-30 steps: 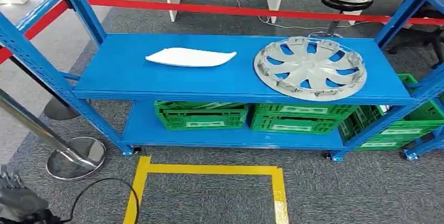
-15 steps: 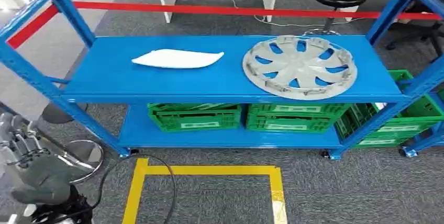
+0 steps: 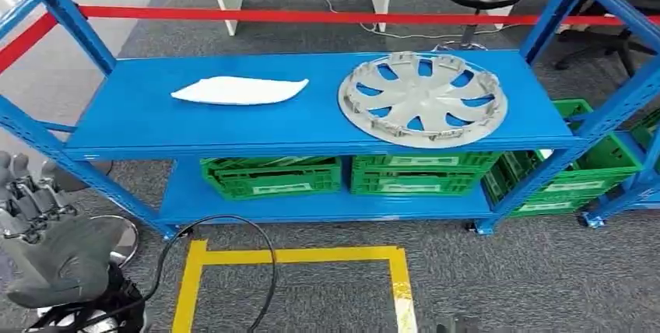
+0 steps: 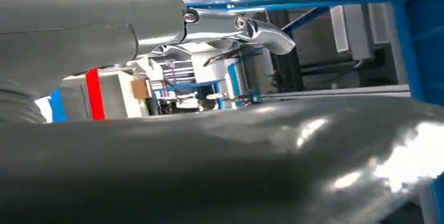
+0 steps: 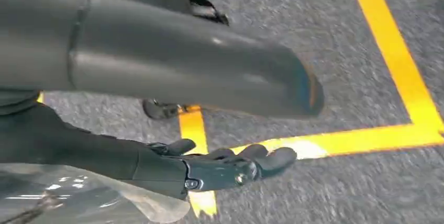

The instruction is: Take the parts from the cabinet and place them on the table.

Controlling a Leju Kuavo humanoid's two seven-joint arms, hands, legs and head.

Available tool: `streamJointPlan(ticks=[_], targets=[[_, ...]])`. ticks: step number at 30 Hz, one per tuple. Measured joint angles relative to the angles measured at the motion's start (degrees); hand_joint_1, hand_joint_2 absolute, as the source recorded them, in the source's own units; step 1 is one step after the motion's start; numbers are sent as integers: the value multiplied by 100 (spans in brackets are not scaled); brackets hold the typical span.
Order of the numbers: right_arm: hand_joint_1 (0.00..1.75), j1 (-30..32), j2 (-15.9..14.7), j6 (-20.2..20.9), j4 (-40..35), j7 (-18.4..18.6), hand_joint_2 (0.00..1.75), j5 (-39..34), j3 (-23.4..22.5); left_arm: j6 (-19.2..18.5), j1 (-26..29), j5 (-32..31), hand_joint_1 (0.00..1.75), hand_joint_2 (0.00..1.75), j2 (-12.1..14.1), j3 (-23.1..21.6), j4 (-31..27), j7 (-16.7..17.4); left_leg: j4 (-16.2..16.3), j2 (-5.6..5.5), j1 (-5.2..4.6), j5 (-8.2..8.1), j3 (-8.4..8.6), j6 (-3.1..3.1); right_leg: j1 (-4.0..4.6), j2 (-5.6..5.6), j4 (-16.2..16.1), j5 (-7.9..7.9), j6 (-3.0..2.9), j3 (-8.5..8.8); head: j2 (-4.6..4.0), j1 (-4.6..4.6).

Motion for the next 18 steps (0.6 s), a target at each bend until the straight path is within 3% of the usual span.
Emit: streamJointPlan(ticks=[2, 4, 6, 7, 8, 9, 10, 12, 13, 14, 16, 18], targets=[[0, -2, 0, 26, 15, 33, 0, 11, 4, 13, -21, -22, 0, 0, 0, -42, -2, 0, -101, -3, 23, 31, 16, -1, 11, -11, -49, 19, 73, 23, -2, 6], [0, -11, -2, 52, 20, 55, 0, 24, 7, 13, -71, -31, 0, 0, -2, -85, 0, 0, -205, 18, 69, 88, 87, -14, 4, -24, 129, -145, 130, -87, -2, 20], [0, -17, -2, 74, 28, 90, 0, 44, 9, 13, -98, -31, 0, 0, 4, -107, 2, 0, -203, 35, 62, 82, 82, -2, -31, -24, 925, -547, 179, -466, -2, 54], [0, -15, -2, 127, 35, 114, 0, 39, 9, 11, -106, -28, 0, 0, 13, -120, 7, 0, -202, 45, 58, 79, 82, 3, -33, -25, 1280, -668, 198, -647, -2, 41], [0, -12, -2, 196, 46, 148, 0, 13, 9, 4, -118, -18, 0, 0, 17, -129, 15, 0, -201, 47, 59, 75, 81, 9, -34, -26, 1466, -675, 211, -750, -2, 59], [0, -8, -2, 238, 57, 166, 0, 4, 9, 4, -127, -11, 0, 0, 17, -131, 24, 0, -199, 46, 62, 74, 87, 8, -42, -28, 1398, -554, 219, -726, -2, 57], [0, -8, -2, 293, 59, 179, 0, -11, 9, 2, -133, -2, 0, 0, 17, -131, 26, 0, -195, 46, 65, 69, 93, 3, -51, -34, 1124, -345, 225, -601, -2, 57], [0, -18, -4, 365, 59, 186, 0, -31, 9, 2, -160, 2, 0, 0, 15, -133, 26, 0, -161, 44, 72, 36, 105, -38, -65, -80, 134, 154, 219, -115, -2, 61], [0, -33, -4, 383, 63, 195, 0, -33, 9, 2, -168, 2, 0, 0, 15, -133, 26, 0, -134, 45, 29, 13, 87, -75, -34, -93, -22, 34, 194, -9, -2, 61], [0, -34, -4, 400, 66, 197, 0, -33, 9, 4, -175, 2, 0, 0, 15, -131, 28, 0, -94, 45, 30, 10, 57, -94, -41, -74, -87, 33, 130, 36, 0, 46], [0, -14, -4, 409, 74, 238, 0, -26, 9, 4, -179, 0, 0, 0, 15, -133, 31, 0, -112, 50, 37, 31, 58, -130, -20, -58, -53, 27, 79, 10, 0, 46], [0, 4, -4, 417, 76, 266, 0, -24, 4, 4, -183, 0, 0, 0, 15, -135, 33, 0, -56, 41, 52, -54, 55, -190, -68, -68, -108, 63, 12, 46, -2, 48]])
